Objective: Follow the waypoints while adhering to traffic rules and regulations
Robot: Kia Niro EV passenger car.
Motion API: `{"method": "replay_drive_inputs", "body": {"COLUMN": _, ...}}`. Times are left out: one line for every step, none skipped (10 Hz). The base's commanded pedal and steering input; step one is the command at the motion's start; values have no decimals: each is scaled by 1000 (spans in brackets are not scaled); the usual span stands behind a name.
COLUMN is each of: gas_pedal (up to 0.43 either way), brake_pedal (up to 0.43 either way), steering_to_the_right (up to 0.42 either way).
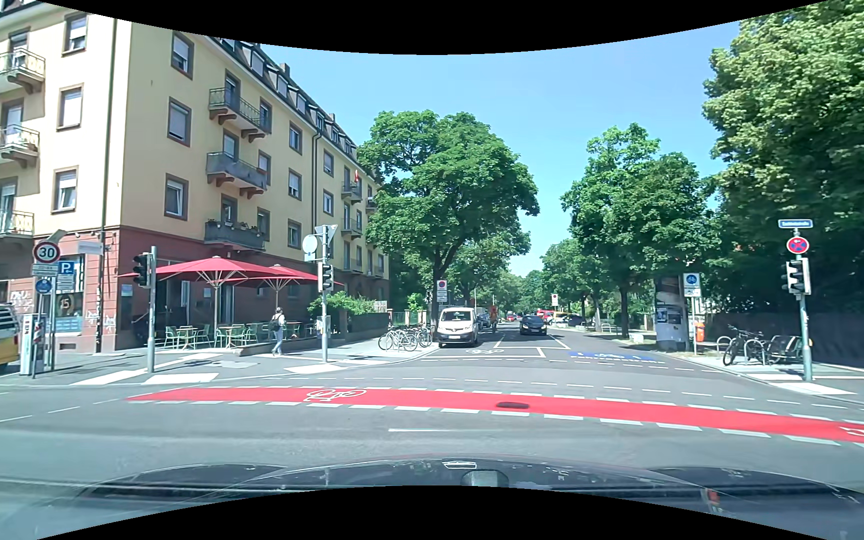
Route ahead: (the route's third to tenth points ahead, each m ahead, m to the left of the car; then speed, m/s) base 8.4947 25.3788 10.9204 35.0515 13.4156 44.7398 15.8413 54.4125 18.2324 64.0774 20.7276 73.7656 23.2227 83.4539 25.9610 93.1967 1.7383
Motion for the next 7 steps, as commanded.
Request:
{"method": "replay_drive_inputs", "body": {"gas_pedal": 378, "brake_pedal": 0, "steering_to_the_right": -725}}
{"method": "replay_drive_inputs", "body": {"gas_pedal": 370, "brake_pedal": 0, "steering_to_the_right": -740}}
{"method": "replay_drive_inputs", "body": {"gas_pedal": 350, "brake_pedal": 0, "steering_to_the_right": -750}}
{"method": "replay_drive_inputs", "body": {"gas_pedal": 331, "brake_pedal": 0, "steering_to_the_right": -757}}
{"method": "replay_drive_inputs", "body": {"gas_pedal": 299, "brake_pedal": 0, "steering_to_the_right": -762}}
{"method": "replay_drive_inputs", "body": {"gas_pedal": 287, "brake_pedal": 0, "steering_to_the_right": -762}}
{"method": "replay_drive_inputs", "body": {"gas_pedal": 287, "brake_pedal": 0, "steering_to_the_right": -762}}
